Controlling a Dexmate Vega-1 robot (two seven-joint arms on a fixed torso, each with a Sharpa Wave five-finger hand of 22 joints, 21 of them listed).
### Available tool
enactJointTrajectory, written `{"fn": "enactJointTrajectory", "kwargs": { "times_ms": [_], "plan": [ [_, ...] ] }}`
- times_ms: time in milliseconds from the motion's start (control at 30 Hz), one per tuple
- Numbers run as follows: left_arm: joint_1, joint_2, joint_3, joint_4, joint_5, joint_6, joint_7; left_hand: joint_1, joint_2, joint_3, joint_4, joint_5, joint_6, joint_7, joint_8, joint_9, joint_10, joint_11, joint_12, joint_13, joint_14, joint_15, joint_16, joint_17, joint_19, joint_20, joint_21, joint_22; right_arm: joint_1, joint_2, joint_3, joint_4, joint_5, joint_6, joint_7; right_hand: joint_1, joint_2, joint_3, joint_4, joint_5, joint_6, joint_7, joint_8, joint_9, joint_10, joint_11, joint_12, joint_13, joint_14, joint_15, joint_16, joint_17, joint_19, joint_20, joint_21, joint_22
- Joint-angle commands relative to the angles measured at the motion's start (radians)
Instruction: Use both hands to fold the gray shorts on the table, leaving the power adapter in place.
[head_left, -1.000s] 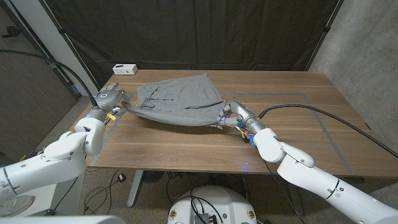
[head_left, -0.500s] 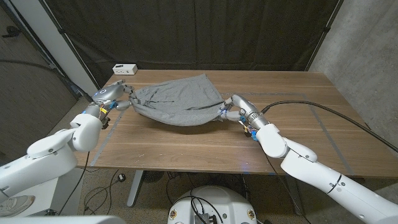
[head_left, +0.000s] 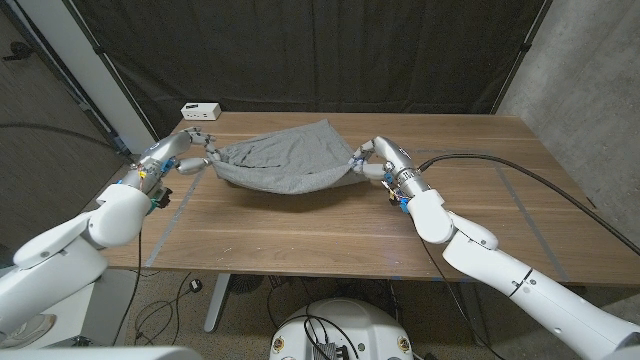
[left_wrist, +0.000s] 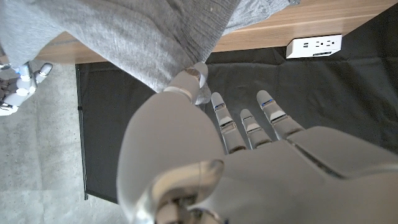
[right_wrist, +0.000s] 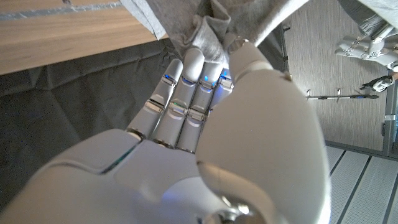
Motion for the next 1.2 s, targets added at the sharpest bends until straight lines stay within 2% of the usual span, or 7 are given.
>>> {"fn": "enactJointTrajectory", "kwargs": {
  "times_ms": [33, 200, 333, 500, 833, 1133, 1200],
  "plan": [
    [0.005, -0.133, -0.056, 0.022, 0.015, -0.078, -0.025, -0.004, -0.015, 0.019, -0.001, 0.041, 0.222, 0.240, 0.026, 0.043, 0.025, 0.004, 0.016, 0.007, 0.042, -0.063, 0.014, 0.006, 0.023, 0.001, 0.017, 0.003, 0.071, 0.072, -0.018, 0.100, -0.070, 0.031, -0.082, -0.021, 0.008, 0.017, 0.000, 0.010, -0.012, 0.000, -0.005, 0.005, -0.006, -0.002, -0.008, -0.001, -0.011, -0.032, -0.005, 0.013, -0.011, 0.002, 0.008, 0.003],
    [0.016, -0.162, -0.080, 0.015, 0.021, -0.061, -0.039, -0.012, -0.023, 0.037, 0.001, 0.094, 0.213, 0.247, 0.052, 0.084, 0.046, 0.006, 0.030, 0.014, 0.072, -0.067, 0.015, 0.011, 0.061, -0.006, 0.041, 0.005, 0.113, 0.099, -0.033, 0.137, -0.087, 0.007, -0.079, -0.034, 0.012, 0.033, 0.003, 0.012, -0.023, -0.007, -0.004, 0.014, -0.013, -0.005, -0.020, -0.008, -0.016, -0.039, -0.009, 0.025, -0.016, 0.001, 0.014, 0.005],
    [0.020, -0.188, -0.092, 0.021, 0.009, -0.065, -0.046, -0.016, -0.027, 0.046, 0.001, 0.115, 0.202, 0.249, 0.061, 0.103, 0.047, 0.006, 0.033, 0.017, 0.078, -0.065, 0.012, 0.013, 0.071, -0.011, 0.050, 0.007, 0.151, 0.117, -0.041, 0.184, -0.070, 0.032, -0.074, -0.045, 0.015, 0.045, 0.006, 0.012, -0.036, -0.010, -0.004, 0.022, -0.017, -0.011, -0.026, -0.008, -0.014, -0.043, -0.011, 0.035, -0.013, 0.000, 0.022, 0.006],
    [0.006, -0.217, -0.099, 0.069, -0.080, -0.156, -0.079, -0.018, -0.019, 0.057, 0.005, 0.134, 0.196, 0.253, 0.068, 0.116, 0.041, 0.009, 0.033, 0.020, 0.079, -0.064, 0.008, 0.015, 0.070, -0.010, 0.056, 0.010, 0.203, 0.128, -0.061, 0.222, -0.078, 0.040, -0.055, -0.055, 0.017, 0.059, 0.005, 0.010, -0.045, -0.010, -0.002, 0.031, -0.020, -0.009, -0.033, -0.011, -0.017, -0.045, -0.016, 0.046, -0.015, 0.000, 0.029, 0.008],
    [-0.032, -0.262, -0.093, 0.189, -0.313, -0.340, -0.166, -0.032, -0.020, 0.077, 0.009, 0.181, 0.176, 0.260, 0.071, 0.127, 0.025, 0.017, 0.033, 0.027, 0.064, -0.048, -0.005, 0.020, 0.057, -0.008, 0.067, 0.016, 0.279, 0.170, -0.087, 0.321, -0.078, 0.089, -0.082, -0.068, 0.017, 0.080, 0.003, 0.007, -0.054, -0.013, 0.004, 0.046, -0.020, -0.012, -0.040, -0.010, -0.017, -0.045, -0.027, 0.055, -0.020, -0.002, 0.040, 0.009],
    [-0.065, -0.283, -0.051, 0.261, -0.445, -0.412, -0.184, -0.045, -0.020, 0.092, 0.013, 0.212, 0.156, 0.258, 0.069, 0.132, -0.003, 0.026, 0.028, 0.032, 0.047, -0.038, -0.013, 0.023, 0.045, -0.004, 0.076, 0.021, 0.362, 0.218, -0.121, 0.436, -0.100, 0.170, -0.134, -0.081, 0.015, 0.097, 0.001, 0.004, -0.058, -0.014, 0.010, 0.057, -0.019, -0.013, -0.045, -0.010, -0.016, -0.049, -0.034, 0.065, -0.024, -0.002, 0.049, 0.009],
    [-0.070, -0.284, -0.043, 0.270, -0.460, -0.415, -0.176, -0.050, -0.020, 0.096, 0.014, 0.220, 0.149, 0.259, 0.072, 0.139, -0.010, 0.028, 0.027, 0.034, 0.037, -0.025, -0.017, 0.024, 0.040, -0.003, 0.079, 0.022, 0.373, 0.228, -0.123, 0.460, -0.094, 0.189, -0.145, -0.084, 0.014, 0.102, 0.000, 0.003, -0.061, -0.015, 0.011, 0.060, -0.019, -0.013, -0.045, -0.009, -0.015, -0.049, -0.037, 0.066, -0.025, -0.003, 0.051, 0.009]
  ]
}}
